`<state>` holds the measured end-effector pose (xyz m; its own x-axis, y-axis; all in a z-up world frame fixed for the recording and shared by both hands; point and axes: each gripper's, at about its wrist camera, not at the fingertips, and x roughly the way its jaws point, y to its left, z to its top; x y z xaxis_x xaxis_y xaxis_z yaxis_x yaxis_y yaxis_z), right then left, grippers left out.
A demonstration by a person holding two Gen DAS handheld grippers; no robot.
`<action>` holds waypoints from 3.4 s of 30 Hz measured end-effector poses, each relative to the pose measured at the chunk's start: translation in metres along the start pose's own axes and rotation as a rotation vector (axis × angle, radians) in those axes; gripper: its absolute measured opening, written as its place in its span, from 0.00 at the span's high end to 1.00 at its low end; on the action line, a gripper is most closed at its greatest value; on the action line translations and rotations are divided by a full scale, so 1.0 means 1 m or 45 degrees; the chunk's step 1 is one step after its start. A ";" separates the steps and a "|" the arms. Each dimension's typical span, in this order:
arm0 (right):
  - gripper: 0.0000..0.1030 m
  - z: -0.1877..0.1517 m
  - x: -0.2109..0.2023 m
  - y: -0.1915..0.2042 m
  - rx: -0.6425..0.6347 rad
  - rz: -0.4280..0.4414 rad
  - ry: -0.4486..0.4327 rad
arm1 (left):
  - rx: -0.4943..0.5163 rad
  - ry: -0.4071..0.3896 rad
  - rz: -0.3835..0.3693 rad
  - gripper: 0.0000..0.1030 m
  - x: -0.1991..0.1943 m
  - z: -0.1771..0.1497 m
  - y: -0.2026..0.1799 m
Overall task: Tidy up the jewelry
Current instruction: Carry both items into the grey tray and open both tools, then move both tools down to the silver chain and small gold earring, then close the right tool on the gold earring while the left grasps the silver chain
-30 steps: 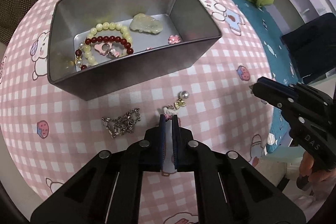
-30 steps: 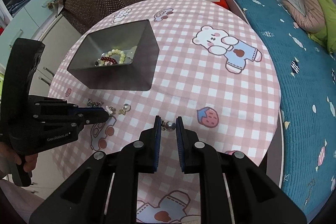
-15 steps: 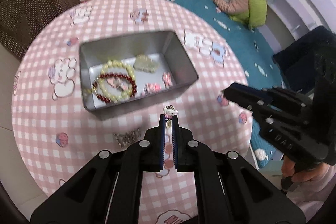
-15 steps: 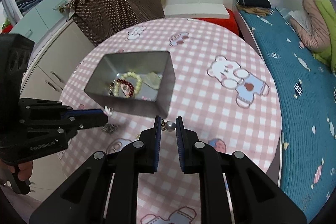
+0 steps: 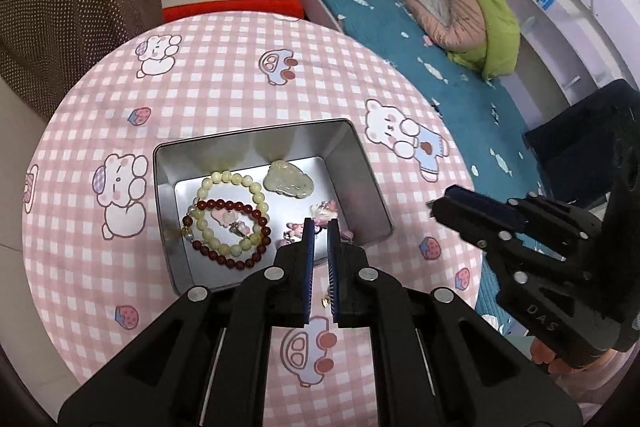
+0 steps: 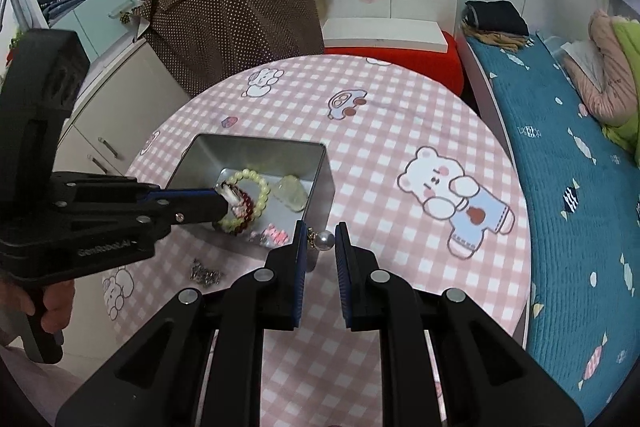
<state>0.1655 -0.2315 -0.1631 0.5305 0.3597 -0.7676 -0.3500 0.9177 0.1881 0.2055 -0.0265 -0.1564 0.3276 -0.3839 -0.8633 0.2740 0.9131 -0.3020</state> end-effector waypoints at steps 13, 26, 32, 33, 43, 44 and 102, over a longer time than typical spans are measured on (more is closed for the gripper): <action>0.87 0.026 0.020 0.015 -0.101 0.111 0.017 | -0.048 0.023 0.057 0.74 0.003 0.003 0.017; 0.67 0.030 0.025 0.011 -0.073 0.082 0.038 | -0.085 0.001 0.078 0.68 -0.003 -0.002 0.026; 0.67 0.026 0.022 0.006 -0.044 0.050 0.036 | -0.072 0.003 0.073 0.68 -0.004 -0.005 0.023; 0.67 0.025 0.021 0.006 -0.040 0.047 0.038 | -0.069 0.002 0.073 0.68 -0.004 -0.006 0.022; 0.66 0.007 0.015 0.006 0.015 0.020 0.043 | -0.073 -0.036 0.034 0.63 -0.018 -0.019 0.019; 0.66 0.005 0.014 0.006 0.020 0.021 0.045 | -0.074 -0.047 0.028 0.61 -0.020 -0.022 0.019; 0.90 -0.043 0.086 0.037 -0.018 0.172 0.305 | -0.203 0.182 0.180 0.31 0.001 -0.089 0.048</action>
<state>0.1650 -0.1736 -0.2486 0.2810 0.4267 -0.8596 -0.4168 0.8611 0.2912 0.1384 0.0293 -0.2074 0.2180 -0.2381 -0.9465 0.0848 0.9707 -0.2246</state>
